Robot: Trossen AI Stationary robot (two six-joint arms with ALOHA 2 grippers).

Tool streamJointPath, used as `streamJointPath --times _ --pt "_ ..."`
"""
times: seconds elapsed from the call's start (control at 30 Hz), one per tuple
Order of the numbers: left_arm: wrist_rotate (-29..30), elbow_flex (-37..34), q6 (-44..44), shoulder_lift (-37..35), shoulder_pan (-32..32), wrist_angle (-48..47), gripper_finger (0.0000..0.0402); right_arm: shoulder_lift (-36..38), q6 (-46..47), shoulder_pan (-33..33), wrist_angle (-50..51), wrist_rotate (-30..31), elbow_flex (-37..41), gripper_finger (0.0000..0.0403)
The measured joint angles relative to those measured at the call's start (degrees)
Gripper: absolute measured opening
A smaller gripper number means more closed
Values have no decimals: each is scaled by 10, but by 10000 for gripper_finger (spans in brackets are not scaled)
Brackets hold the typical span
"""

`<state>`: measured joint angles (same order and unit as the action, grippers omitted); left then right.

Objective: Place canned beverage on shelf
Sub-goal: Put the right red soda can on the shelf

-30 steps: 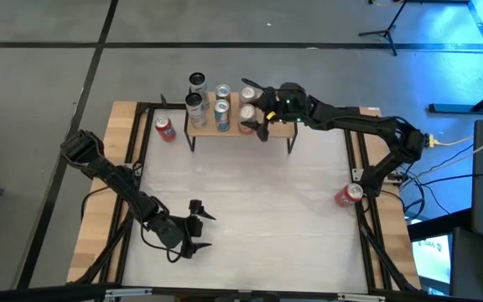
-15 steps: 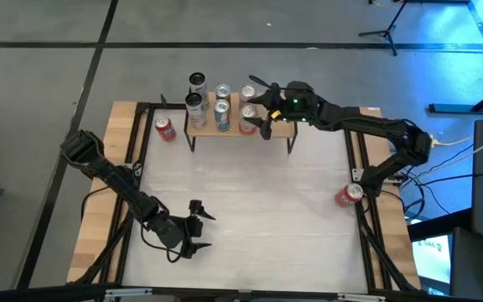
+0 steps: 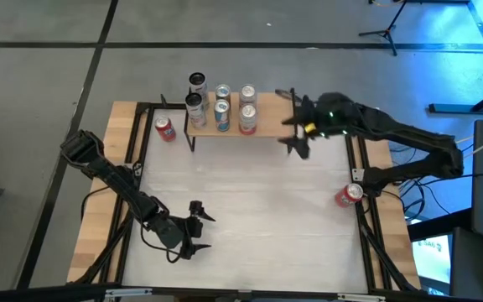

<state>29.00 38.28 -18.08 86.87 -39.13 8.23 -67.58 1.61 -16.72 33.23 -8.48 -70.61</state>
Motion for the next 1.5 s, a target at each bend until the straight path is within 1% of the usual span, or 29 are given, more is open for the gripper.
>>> streamJointPath --times 0.1,0.2,0.3,0.5,0.57,0.67,0.73,0.83,0.97,1.1,1.27,1.5 --pt "0 0 13 0 0 4 389 22 45 44 79 28 0 303" --pt "1 0 22 0 0 6 389 37 112 94 154 75 0 303" --pt "0 0 21 0 2 6 389 40 197 143 238 121 0 303" --pt "-11 0 18 0 9 6 389 40 378 223 399 191 0 303" --pt "-11 0 18 0 10 6 389 40 432 246 429 210 0 303" --pt "-11 0 18 0 10 6 389 40 495 276 457 215 0 303" --pt "-11 0 18 0 10 6 389 40 526 293 469 217 0 303" --pt "-12 0 18 0 10 6 389 40 553 315 480 238 0 303" --pt "-13 0 17 0 10 6 389 40 583 333 513 239 0 303" --pt "-13 0 17 0 10 6 389 40 641 360 570 233 1 303" --pt "-13 0 17 0 10 6 389 43 677 393 566 200 24 303" --pt "-13 0 17 0 10 6 389 41 712 416 568 146 99 303"
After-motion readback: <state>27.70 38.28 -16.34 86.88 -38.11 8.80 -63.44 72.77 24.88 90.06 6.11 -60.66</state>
